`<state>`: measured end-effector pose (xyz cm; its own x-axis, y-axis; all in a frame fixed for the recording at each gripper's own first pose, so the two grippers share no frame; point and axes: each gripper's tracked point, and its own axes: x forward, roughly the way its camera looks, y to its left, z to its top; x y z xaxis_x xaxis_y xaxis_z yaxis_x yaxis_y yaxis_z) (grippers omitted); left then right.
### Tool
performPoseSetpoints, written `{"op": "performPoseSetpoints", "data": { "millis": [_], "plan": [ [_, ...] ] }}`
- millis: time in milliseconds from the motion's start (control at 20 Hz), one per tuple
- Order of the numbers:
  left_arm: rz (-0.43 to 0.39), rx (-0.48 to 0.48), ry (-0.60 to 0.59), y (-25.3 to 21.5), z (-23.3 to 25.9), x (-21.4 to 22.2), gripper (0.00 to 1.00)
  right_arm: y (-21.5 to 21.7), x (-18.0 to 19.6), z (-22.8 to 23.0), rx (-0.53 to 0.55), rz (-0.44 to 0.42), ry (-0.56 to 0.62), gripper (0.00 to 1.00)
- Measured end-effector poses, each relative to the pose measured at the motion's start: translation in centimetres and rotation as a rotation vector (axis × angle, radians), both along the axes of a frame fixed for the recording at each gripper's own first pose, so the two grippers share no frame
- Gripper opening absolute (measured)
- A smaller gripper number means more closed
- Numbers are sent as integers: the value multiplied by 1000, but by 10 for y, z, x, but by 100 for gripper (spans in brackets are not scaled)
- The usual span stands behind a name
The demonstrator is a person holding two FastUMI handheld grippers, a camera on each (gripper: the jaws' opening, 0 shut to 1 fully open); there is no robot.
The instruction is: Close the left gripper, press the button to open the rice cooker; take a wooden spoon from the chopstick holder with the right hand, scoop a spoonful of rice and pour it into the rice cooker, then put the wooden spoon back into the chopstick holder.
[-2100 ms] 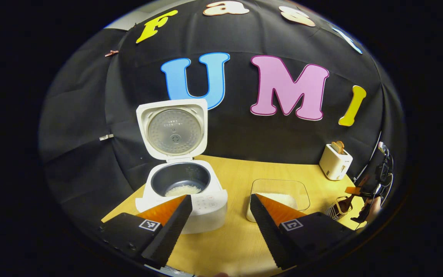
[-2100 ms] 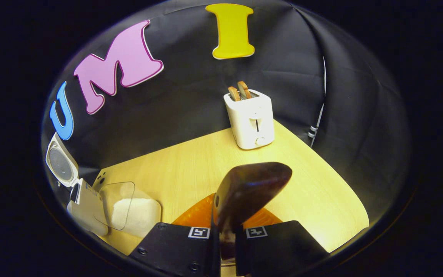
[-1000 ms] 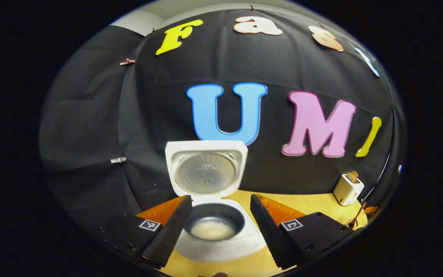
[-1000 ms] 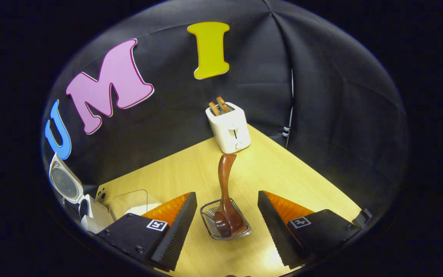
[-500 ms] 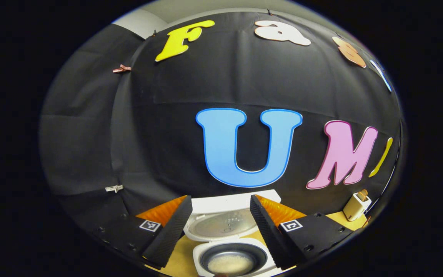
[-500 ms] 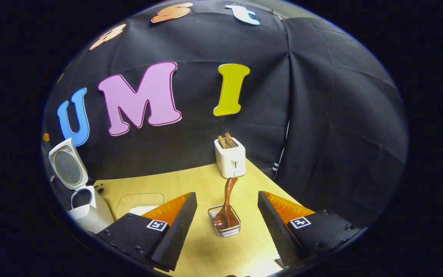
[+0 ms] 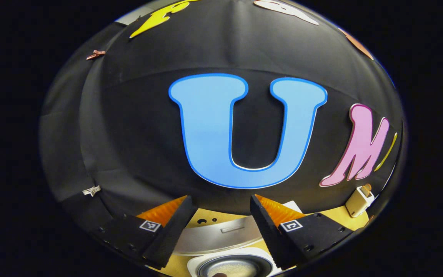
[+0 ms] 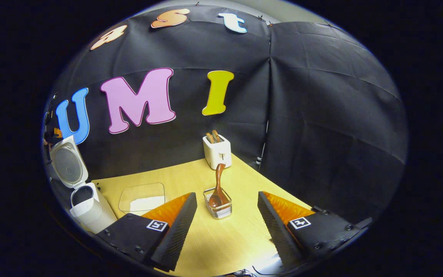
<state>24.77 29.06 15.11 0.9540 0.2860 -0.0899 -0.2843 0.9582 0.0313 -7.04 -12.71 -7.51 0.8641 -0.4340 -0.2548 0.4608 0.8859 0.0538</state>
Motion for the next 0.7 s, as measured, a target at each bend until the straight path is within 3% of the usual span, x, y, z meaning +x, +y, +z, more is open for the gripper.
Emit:
{"op": "performPoseSetpoints", "data": {
  "millis": [200, 700],
  "plan": [
    [-14, -70, 47, -7, -15, 9, 99, 7, 4, -2, 13, -10, -4, 98],
    [-85, -224, 181, -64, -68, -70, 96, 40, 59, -16, 32, 114, -2, 99]
  ]
}}
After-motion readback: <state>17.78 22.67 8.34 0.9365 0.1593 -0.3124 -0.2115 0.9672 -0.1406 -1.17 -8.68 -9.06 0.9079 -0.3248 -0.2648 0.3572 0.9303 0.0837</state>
